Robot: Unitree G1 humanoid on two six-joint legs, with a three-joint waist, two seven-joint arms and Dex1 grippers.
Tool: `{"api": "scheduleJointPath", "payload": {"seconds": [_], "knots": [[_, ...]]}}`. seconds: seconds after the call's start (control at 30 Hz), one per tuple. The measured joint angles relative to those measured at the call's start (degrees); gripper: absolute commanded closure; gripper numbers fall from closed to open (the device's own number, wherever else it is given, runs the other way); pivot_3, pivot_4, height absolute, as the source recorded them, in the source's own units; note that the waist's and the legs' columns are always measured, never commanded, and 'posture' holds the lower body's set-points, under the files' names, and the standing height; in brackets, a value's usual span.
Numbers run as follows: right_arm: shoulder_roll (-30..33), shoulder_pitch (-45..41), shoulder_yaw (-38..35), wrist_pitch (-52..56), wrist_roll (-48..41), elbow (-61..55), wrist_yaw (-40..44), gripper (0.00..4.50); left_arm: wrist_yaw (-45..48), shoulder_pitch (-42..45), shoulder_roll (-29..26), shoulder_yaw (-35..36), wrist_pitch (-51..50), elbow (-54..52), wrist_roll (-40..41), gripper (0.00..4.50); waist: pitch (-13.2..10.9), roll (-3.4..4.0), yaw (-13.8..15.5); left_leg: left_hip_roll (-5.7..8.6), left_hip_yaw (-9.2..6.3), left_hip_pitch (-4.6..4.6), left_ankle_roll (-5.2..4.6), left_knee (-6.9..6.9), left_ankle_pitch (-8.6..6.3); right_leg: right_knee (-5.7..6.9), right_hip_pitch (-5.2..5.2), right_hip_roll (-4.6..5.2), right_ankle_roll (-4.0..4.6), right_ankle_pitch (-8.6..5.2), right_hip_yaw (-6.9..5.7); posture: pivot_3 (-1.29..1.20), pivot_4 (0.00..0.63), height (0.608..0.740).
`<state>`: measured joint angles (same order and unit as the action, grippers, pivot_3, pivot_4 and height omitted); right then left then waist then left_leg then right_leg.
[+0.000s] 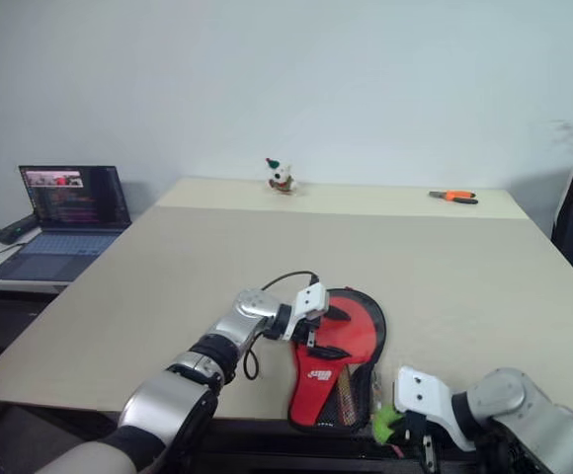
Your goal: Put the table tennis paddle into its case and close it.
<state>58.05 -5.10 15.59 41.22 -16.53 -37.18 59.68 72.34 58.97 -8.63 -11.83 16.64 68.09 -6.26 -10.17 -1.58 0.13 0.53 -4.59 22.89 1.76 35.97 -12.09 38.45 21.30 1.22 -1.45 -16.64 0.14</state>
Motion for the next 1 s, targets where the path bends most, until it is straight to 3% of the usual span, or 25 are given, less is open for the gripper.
{"api": "scheduleJointPath", "payload": {"seconds": [0.4, 1.0], "knots": [[4.53, 3.89, -1.15, 3.06, -4.48, -11.10, 1.50, 4.47, -2.03, 0.65, 1.34, 0.00, -0.06, 1.41, -0.05, 0.00, 0.05, 0.03, 0.24, -0.02, -0.13, 0.03, 0.01, -0.01, -0.01, -0.40, -0.21, 0.03, -0.05, 0.02, -0.20, 0.00, 0.150, 0.740], [1.47, 4.70, -0.59, 9.33, -6.77, -17.91, -3.78, 4.47, -5.57, 2.94, 3.39, -0.24, 0.18, 3.33, -2.31, 0.00, 0.05, 0.02, 0.36, 0.00, -0.15, 0.07, 0.03, -0.03, -0.02, -0.46, -0.21, 0.05, -0.07, 0.03, -0.23, 0.00, 0.150, 0.740]]}}
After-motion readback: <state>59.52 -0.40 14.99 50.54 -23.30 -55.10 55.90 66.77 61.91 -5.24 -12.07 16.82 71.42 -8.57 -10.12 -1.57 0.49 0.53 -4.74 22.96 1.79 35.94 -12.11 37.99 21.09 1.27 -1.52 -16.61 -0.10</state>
